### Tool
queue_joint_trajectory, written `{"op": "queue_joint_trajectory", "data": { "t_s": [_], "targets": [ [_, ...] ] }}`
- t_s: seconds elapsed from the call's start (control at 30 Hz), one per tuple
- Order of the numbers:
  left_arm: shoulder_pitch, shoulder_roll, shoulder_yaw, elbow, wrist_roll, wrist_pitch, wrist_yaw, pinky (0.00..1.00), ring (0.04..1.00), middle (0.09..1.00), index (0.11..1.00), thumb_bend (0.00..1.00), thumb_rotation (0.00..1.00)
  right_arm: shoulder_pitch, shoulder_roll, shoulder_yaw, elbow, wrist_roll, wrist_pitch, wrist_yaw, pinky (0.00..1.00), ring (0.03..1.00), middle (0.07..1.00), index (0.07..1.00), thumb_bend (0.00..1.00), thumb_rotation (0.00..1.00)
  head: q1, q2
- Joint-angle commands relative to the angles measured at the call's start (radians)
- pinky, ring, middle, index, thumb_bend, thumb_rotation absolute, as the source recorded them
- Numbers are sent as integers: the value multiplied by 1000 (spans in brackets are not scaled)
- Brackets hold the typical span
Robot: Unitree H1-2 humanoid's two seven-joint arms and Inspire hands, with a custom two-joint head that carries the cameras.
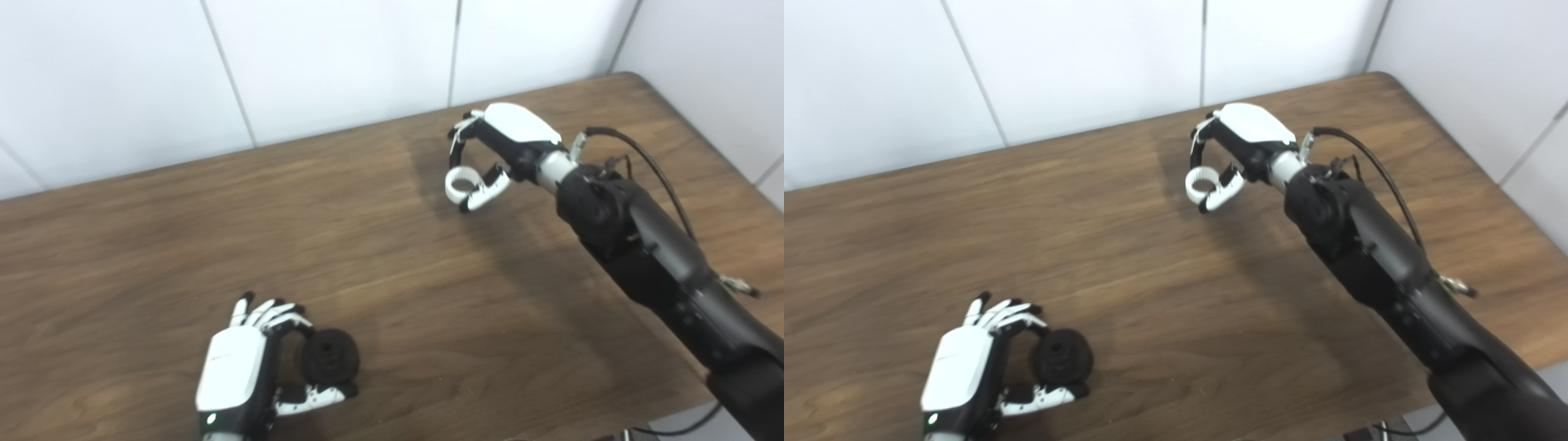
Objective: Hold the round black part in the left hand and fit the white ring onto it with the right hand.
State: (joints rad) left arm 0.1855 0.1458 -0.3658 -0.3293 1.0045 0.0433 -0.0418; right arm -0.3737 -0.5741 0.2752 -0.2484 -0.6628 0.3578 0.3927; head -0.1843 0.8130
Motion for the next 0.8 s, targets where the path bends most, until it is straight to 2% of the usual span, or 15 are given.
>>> {"op": "queue_joint_trajectory", "data": {
  "t_s": [0.0, 0.23, 0.37, 0.5, 0.77],
  "targets": [
    [-3, -7, -17, -17, 24, 11, -28, 1000, 863, 765, 484, 523, 58, -26, -11, -7, -64, -18, 5, 24, 963, 935, 825, 484, 524, 134, 27, 7],
    [-12, -33, -40, -13, 58, 30, -31, 1000, 869, 767, 484, 523, 57, 13, 30, 15, -219, -13, 4, 113, 1000, 934, 820, 483, 525, 133, 100, 25],
    [-16, -47, -49, -7, 69, 35, -26, 1000, 871, 765, 484, 524, 57, 22, 62, 29, -294, -16, 0, 160, 1000, 945, 826, 483, 525, 135, 118, 32],
    [-21, -57, -55, -2, 76, 36, -21, 1000, 864, 762, 484, 524, 56, 35, 83, 41, -324, -10, -42, 173, 1000, 947, 826, 482, 525, 136, 137, 38],
    [-29, -71, -68, 2, 94, 49, -25, 1000, 873, 766, 484, 523, 58, 57, 123, 66, -376, -18, -53, 221, 1000, 968, 836, 482, 525, 136, 164, 50]
  ]
}}
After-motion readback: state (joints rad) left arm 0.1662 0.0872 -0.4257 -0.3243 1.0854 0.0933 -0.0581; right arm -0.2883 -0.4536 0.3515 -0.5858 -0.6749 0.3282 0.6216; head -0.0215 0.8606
